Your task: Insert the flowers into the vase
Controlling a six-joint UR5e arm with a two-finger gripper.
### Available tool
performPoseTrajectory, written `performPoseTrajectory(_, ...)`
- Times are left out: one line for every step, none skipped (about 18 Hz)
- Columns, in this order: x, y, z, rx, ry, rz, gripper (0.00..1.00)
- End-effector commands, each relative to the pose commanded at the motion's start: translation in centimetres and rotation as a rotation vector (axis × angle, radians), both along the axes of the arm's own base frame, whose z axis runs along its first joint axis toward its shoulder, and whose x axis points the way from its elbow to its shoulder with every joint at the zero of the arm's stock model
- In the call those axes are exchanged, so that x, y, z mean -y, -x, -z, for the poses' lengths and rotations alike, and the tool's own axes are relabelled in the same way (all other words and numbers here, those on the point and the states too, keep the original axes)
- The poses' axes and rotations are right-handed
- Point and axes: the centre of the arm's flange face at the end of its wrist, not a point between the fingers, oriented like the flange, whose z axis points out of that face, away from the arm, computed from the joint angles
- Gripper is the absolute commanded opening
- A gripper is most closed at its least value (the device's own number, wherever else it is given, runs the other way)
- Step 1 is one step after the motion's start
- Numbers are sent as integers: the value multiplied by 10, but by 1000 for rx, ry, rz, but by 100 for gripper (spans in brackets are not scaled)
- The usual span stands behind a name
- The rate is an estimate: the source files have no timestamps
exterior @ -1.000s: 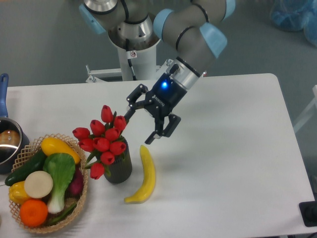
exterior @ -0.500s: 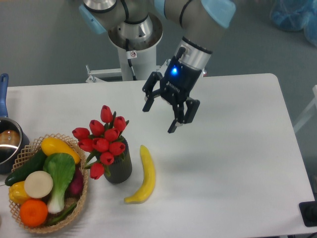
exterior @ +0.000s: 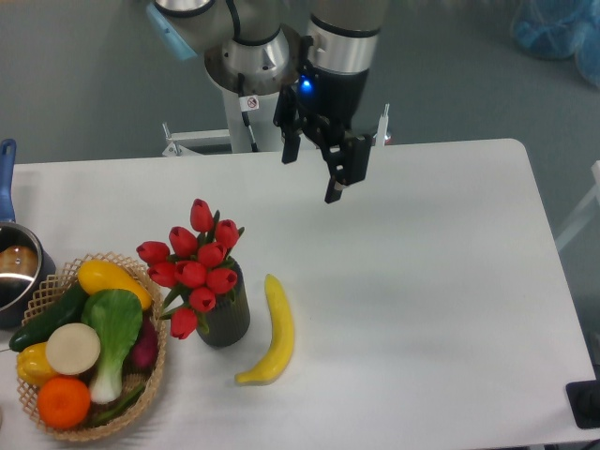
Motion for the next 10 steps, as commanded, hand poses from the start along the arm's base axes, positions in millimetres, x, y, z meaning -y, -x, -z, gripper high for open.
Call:
performPoseTrajectory(-1, -3, -3, 6, 32, 5, 100)
performPoseTrajectory(-2, -8, -7, 21, 62, 14, 100)
performPoseTrajectory(1, -10, -8, 43, 95, 16, 100)
performPoseTrajectory(2, -11, -8, 48, 111, 16, 100)
performPoseTrajectory(2, -11, -7, 47, 120, 17, 100)
performPoseTrajectory(2, -10, -6, 48, 123, 16, 100)
performPoseTrajectory(2, -10, -6, 50, 123, 17, 100)
performPoseTrajectory(2, -10, -5, 52, 124, 17, 100)
performPoseTrajectory(2, -10, -3, 54, 126, 17, 100)
performPoseTrajectory(1, -11, -2, 55, 127, 18, 100)
